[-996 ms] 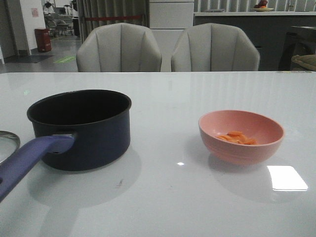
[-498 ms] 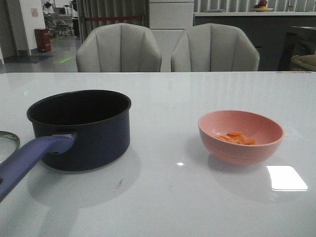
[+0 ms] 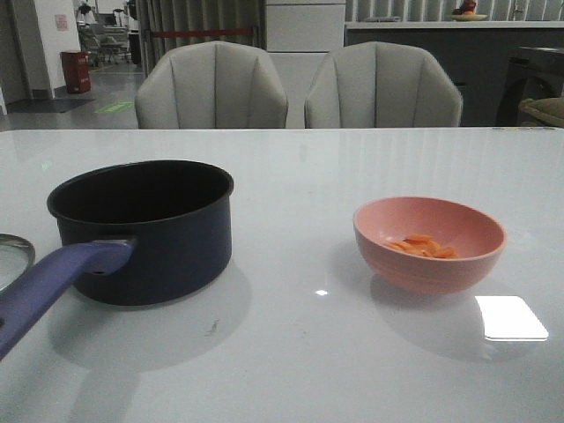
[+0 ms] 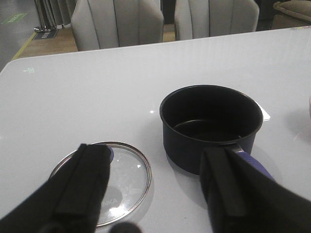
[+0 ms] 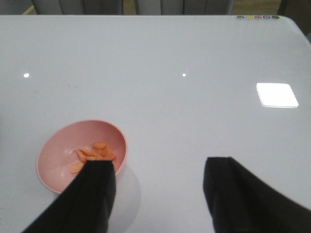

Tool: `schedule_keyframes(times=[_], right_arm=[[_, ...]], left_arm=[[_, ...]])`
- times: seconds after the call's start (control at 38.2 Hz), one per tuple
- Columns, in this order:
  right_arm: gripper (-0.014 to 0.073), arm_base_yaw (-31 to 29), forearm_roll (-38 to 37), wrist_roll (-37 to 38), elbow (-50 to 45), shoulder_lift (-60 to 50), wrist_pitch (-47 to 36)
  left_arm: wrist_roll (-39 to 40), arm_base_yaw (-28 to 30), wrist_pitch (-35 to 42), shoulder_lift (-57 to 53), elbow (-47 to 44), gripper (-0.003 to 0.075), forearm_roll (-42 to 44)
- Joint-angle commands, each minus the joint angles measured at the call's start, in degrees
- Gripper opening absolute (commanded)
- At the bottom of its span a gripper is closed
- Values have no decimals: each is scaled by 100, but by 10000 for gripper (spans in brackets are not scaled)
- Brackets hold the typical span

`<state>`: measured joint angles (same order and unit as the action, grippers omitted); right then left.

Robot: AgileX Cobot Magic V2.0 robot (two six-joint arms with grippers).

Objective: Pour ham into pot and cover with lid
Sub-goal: 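Move the right gripper toward the pink bowl, then grasp the rim of the pink bowl with the right gripper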

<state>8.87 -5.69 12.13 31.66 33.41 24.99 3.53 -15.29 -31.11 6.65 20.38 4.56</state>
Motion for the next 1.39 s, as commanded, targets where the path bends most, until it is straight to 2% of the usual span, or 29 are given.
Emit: schedule_keyframes(times=[0.0,0.24,0.34,0.45,0.68,0.94,1.05,1.13,1.21,1.23,1.28,1.36], right_arm=[[515,6,-8,-10,635,681,-192],[515,6,262,-22,2172,2966,1170],[515,6,478,-237,2775,3868,1509],[515,6,809,-633,3189,4727,1557],[515,6,1269,-813,3565,6122,1590],[512,6,1908,-1256,3565,6683,1261],[447,6,1985,-1300,3626,6857,1241],[317,6,1985,-1300,3718,6986,1282],[138,6,2009,-1294,3836,7059,1318],[118,6,2029,-1290,3863,7063,1318],[156,6,2046,-1290,3909,7063,1313],[160,6,2018,-1298,3923,7063,1272]], left_arm=[[0,-38,384,62,157,438,4],[0,-38,384,62,157,438,4],[0,-38,379,62,157,438,4],[0,-38,379,62,157,438,4],[0,-38,379,62,157,438,4],[0,-38,371,62,157,438,4],[0,-38,371,62,157,438,4],[0,-38,371,62,157,438,4],[0,-38,371,62,157,438,4],[0,-38,371,62,157,438,4],[0,-38,371,62,157,438,4],[0,-38,371,62,157,438,4]])
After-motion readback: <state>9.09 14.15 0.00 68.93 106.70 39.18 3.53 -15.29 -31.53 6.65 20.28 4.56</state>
